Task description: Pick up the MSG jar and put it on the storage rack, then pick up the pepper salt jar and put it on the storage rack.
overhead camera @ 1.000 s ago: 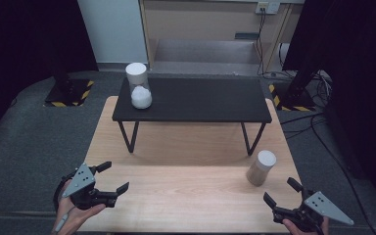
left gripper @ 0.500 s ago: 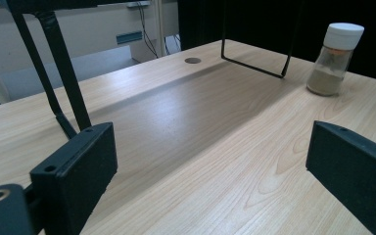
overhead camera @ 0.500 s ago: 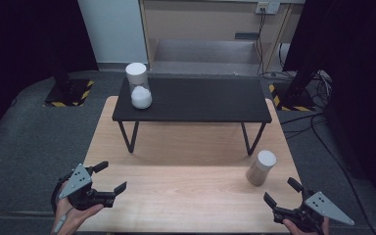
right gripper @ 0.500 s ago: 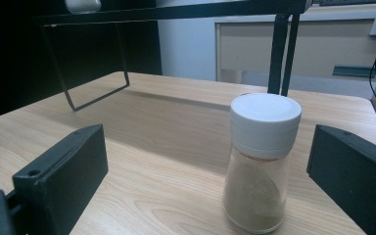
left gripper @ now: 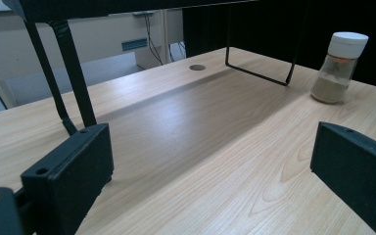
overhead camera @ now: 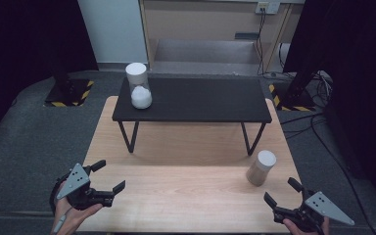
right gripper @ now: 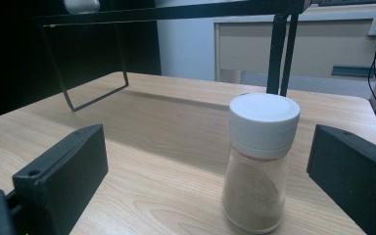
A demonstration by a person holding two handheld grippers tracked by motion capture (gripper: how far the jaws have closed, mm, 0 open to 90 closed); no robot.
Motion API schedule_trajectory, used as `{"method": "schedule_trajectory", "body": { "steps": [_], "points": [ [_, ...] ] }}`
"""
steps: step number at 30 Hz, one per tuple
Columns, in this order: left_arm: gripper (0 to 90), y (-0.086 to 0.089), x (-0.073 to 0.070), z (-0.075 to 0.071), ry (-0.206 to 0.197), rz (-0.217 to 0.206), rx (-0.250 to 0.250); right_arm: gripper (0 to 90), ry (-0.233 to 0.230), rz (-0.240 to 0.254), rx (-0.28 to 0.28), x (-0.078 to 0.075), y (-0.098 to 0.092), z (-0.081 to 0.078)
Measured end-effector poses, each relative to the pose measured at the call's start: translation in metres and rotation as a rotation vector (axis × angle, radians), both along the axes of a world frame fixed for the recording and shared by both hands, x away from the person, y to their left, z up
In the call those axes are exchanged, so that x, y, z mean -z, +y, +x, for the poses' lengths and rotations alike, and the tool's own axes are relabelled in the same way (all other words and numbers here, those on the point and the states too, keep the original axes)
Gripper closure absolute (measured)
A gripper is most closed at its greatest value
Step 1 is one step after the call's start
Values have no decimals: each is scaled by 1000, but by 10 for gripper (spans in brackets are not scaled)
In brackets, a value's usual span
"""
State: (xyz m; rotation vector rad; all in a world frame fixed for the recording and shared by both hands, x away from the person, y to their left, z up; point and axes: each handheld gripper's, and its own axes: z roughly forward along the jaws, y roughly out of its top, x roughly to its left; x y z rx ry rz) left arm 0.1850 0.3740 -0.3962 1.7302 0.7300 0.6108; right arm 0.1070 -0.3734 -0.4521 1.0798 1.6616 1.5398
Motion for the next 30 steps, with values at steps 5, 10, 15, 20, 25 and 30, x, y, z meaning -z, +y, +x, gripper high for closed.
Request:
{"method": "schedule_trajectory", "body": {
  "steps": [5,10,15,20,25,30],
  "points": [
    [13,0,0,-1,0,2,2,19,1,1,2,0,0,0],
    [12,1,0,-1,-2,0,2,18,-1,3,7,0,-1,-1],
    [12,2,0,-3,-7,2,-4,16,-4,8,13,0,-2,-1],
    [10,4,1,-3,-6,-10,-7,13,0,5,7,-2,-3,0],
    [4,7,1,-2,-6,-23,-5,8,12,-5,-21,-7,-4,3],
    [4,9,1,-3,-9,-26,-8,8,7,24,-49,-14,-11,6]
  ]
}}
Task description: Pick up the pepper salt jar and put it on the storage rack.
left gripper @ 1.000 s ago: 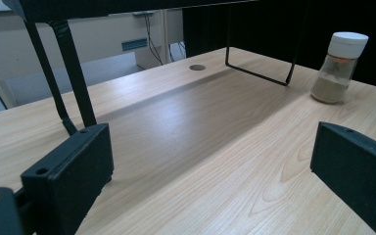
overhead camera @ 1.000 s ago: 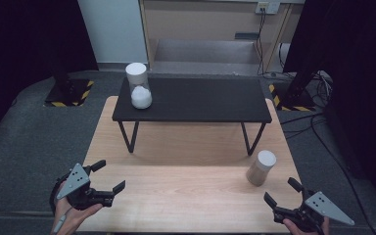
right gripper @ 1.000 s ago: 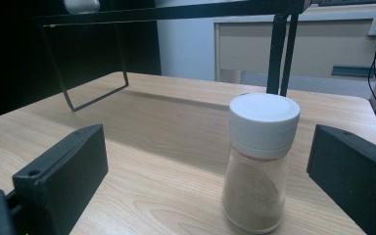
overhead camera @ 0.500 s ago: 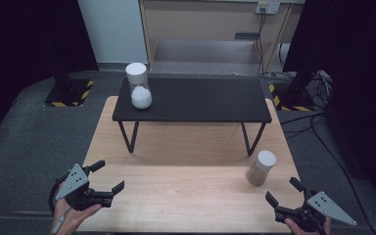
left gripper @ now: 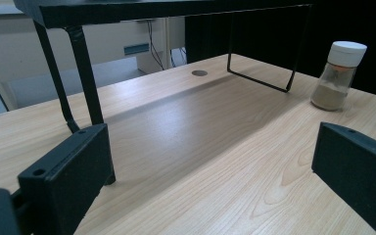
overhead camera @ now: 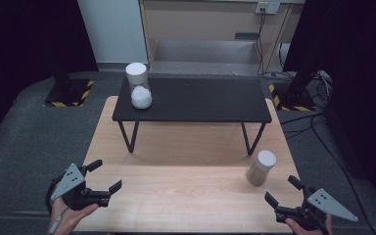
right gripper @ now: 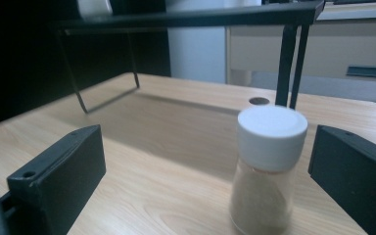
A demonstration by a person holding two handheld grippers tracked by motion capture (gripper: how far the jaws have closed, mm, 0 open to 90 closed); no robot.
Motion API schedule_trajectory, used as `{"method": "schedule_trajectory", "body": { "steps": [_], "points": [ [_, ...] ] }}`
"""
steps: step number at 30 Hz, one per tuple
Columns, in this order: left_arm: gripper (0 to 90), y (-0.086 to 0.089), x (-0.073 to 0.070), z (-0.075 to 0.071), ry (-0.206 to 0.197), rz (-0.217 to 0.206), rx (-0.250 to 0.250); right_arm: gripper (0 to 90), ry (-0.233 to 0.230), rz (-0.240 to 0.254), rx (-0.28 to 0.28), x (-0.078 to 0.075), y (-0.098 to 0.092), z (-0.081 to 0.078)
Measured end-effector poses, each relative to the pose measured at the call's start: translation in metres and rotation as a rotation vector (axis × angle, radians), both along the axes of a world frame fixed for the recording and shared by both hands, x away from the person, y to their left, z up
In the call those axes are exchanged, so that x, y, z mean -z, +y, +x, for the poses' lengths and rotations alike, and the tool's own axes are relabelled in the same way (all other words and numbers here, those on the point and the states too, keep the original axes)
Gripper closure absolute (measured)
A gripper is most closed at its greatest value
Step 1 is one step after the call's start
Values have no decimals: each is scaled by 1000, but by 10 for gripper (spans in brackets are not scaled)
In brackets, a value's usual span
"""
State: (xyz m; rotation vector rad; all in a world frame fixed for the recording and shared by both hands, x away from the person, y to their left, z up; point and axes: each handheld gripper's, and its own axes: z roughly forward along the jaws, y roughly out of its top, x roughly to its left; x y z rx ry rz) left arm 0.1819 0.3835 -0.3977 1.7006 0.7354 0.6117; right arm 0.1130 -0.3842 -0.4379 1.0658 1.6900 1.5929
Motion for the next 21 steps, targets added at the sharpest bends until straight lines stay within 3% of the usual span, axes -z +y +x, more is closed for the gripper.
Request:
{"method": "schedule_trajectory", "body": {
  "steps": [13,21],
  "points": [
    [7,12,3,0,-1,-60,-9,16,-15,-64,-31,-45,-43,1],
    [8,12,3,0,4,-54,-7,16,-4,-92,-38,-67,-61,7]
  ]
}}
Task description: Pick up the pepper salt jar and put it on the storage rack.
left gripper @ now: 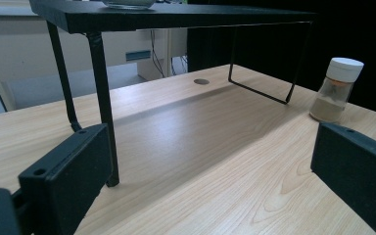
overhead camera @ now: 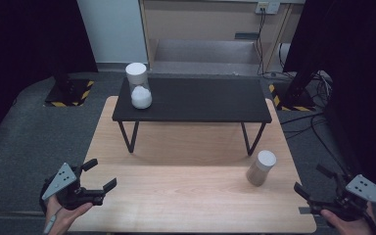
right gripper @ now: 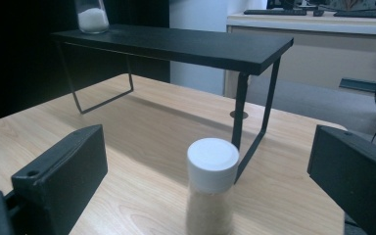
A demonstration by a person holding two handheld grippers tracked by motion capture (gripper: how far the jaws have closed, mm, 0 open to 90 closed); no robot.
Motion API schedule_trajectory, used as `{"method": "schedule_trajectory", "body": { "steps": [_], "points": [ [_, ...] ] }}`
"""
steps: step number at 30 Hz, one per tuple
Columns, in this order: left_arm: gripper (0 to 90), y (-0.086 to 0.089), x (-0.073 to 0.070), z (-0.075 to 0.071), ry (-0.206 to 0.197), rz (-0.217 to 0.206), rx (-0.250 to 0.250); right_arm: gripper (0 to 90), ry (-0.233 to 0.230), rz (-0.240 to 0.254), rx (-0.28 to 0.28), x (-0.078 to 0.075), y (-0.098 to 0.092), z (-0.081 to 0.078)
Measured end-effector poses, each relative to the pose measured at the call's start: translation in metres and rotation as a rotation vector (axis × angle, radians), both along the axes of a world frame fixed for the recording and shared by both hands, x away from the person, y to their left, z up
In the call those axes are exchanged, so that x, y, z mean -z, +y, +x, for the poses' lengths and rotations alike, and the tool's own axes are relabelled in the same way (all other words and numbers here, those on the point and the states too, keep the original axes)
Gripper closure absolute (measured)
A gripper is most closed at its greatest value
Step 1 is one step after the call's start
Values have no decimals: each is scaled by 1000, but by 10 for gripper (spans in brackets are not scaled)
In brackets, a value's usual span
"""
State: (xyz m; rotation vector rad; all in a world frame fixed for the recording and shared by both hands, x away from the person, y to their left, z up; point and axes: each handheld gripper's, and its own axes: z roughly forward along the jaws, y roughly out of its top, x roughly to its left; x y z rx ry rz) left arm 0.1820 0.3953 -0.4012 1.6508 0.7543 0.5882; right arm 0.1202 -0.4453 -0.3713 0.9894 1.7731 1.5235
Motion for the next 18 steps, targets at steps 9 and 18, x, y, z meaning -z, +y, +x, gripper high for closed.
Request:
{"method": "schedule_trajectory", "body": {
  "steps": [9,18],
  "points": [
    [9,-1,0,1,4,10,6,17,20,-21,-4,-10,1,14],
    [10,-2,-1,1,5,22,9,24,68,-55,-15,-9,10,39]
  ]
}}
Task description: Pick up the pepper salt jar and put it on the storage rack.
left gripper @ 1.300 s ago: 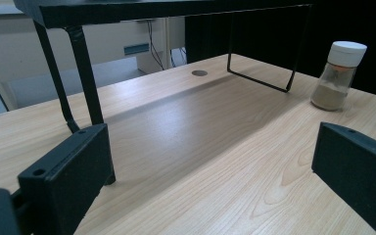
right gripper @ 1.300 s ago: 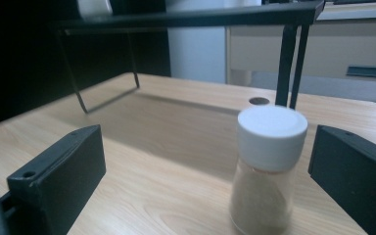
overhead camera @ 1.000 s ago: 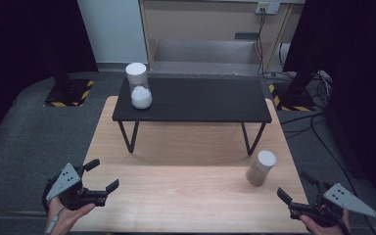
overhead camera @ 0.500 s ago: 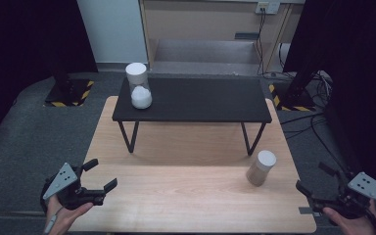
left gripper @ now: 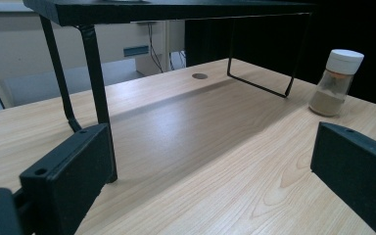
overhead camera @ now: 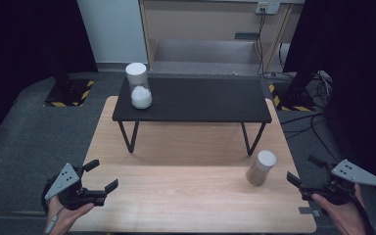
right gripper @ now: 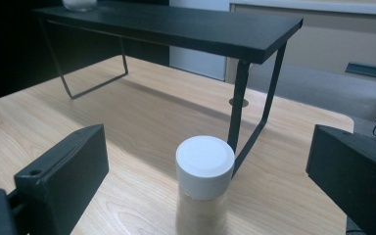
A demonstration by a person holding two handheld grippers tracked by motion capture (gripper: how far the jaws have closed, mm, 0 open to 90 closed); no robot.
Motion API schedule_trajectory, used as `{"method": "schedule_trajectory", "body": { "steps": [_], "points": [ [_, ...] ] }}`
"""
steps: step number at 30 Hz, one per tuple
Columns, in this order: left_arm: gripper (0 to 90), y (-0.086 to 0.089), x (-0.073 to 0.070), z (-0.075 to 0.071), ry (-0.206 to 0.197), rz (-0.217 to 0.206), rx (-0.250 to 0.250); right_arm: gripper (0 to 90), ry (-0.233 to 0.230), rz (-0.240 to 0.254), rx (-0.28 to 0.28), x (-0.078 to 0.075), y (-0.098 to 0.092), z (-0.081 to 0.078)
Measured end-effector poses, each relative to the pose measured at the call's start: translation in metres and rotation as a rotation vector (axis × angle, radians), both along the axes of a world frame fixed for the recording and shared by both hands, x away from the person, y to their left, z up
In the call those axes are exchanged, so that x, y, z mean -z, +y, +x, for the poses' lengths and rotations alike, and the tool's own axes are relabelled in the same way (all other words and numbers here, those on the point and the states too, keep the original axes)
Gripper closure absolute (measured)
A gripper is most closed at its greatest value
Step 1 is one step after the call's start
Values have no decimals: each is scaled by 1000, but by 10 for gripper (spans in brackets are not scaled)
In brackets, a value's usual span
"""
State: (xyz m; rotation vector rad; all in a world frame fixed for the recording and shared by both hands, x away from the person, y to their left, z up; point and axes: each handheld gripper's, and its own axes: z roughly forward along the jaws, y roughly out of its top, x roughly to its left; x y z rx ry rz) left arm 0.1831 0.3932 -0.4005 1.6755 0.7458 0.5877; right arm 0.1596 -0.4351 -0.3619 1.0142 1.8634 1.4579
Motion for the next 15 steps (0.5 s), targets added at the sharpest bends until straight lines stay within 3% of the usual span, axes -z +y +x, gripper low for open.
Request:
{"method": "schedule_trajectory", "body": {
  "steps": [15],
  "points": [
    [12,-1,0,1,4,12,5,37,61,-49,-11,19,24,44]
  ]
}}
